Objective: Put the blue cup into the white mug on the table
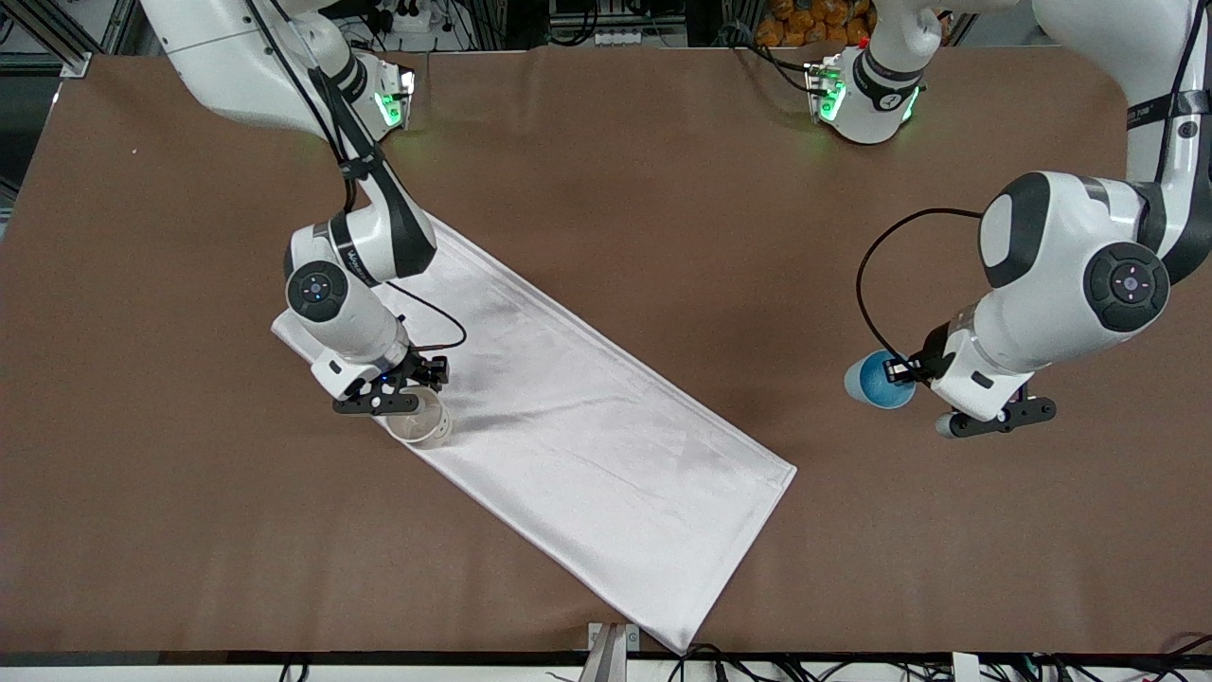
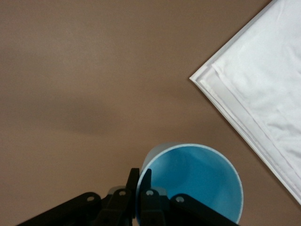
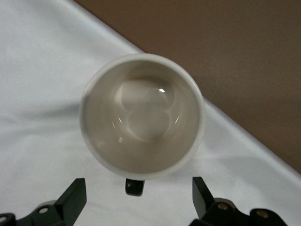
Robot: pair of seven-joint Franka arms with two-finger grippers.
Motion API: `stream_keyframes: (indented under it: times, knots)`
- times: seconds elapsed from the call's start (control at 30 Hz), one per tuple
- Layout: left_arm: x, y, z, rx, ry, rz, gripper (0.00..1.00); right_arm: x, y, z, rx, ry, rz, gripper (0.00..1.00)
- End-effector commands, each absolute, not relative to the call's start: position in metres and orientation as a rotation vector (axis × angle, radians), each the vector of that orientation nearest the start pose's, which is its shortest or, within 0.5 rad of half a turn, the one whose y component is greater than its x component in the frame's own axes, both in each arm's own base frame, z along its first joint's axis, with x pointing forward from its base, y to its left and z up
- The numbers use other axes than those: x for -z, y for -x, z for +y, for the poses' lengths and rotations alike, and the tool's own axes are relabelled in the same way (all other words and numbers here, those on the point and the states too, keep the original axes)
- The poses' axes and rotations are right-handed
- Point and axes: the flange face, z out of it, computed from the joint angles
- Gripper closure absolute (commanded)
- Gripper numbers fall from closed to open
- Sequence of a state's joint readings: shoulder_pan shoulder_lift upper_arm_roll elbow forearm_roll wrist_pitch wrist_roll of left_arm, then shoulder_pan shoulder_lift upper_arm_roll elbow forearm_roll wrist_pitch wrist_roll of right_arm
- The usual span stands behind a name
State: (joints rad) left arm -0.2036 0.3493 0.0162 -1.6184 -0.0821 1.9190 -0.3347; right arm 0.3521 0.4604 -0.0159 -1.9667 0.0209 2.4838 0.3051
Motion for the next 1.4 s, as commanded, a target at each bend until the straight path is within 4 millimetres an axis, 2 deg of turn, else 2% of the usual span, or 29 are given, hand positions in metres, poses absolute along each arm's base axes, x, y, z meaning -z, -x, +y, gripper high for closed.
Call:
stream_keyframes:
  times: [0.0,0.13,0.37,0.53,0.63,0.83,1.03,1.17,1.3,1.37]
  knots:
    - [-0.425,-0.638,-0.121,-0.066,3.124,-0.241,1.0,-0.237,-0.589,0.206,0.104,3.133,-0.039,0.74]
    - [-0.425,-0.639,-0.118,-0.048,3.089,-0.215,1.0,-0.238,-0.59,0.205,0.107,3.136,-0.043,0.99]
    - [-0.425,-0.64,-0.119,-0.042,3.093,-0.23,1.0,-0.249,-0.593,0.207,0.117,3.13,-0.038,1.0]
    - [-0.436,-0.645,-0.102,-0.014,3.103,-0.276,1.0,-0.266,-0.598,0.219,0.13,3.12,0.032,1.0]
    - [-0.447,-0.652,-0.095,0.024,3.111,-0.291,1.0,-0.28,-0.597,0.247,0.106,3.126,0.062,1.0]
    - [-0.448,-0.655,-0.097,0.014,3.163,-0.312,1.0,-0.321,-0.598,0.291,0.069,3.131,0.148,1.0]
    - [-0.445,-0.655,-0.109,0.028,3.173,-0.287,1.0,-0.346,-0.578,0.358,0.087,3.12,0.151,1.0]
    - [-0.443,-0.655,-0.11,0.023,3.173,-0.288,1.0,-0.351,-0.562,0.396,0.106,3.107,0.139,1.0]
    - [-0.442,-0.656,-0.11,0.025,3.173,-0.288,1.0,-0.337,-0.536,0.447,0.102,3.109,0.12,1.0]
    - [-0.442,-0.657,-0.11,0.037,3.174,-0.296,1.0,-0.33,-0.529,0.47,0.107,3.104,0.14,1.0]
